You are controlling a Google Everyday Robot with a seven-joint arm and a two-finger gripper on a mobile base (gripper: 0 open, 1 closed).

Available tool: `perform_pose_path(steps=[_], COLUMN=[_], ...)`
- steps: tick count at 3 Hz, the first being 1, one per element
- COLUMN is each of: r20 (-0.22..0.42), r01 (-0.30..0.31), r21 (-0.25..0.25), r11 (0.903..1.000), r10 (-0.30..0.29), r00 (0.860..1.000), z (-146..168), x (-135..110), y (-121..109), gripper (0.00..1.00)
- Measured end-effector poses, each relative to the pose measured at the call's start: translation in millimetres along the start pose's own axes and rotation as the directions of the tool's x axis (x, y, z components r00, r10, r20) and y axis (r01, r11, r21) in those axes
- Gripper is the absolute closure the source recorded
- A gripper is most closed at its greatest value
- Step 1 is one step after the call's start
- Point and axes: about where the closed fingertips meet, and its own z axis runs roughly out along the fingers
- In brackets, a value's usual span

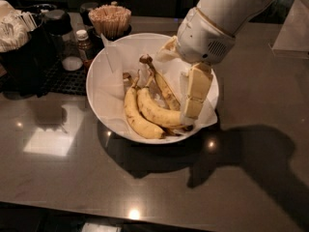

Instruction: Pick banana from white bowl

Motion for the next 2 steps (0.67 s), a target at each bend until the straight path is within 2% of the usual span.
perform_pose_path(steps=[1, 2], r20=[0.014, 0.035], r01=[-0.048, -0.069], r21=[-0.055, -0.096], r11=[0.9973, 0.993], r10=[0.049, 0.072], r00=[0.999, 0.997], z=[27.9, 46.8], x=[5.1, 5.7], y=[-2.2, -4.6], gripper=[0.0, 0.0])
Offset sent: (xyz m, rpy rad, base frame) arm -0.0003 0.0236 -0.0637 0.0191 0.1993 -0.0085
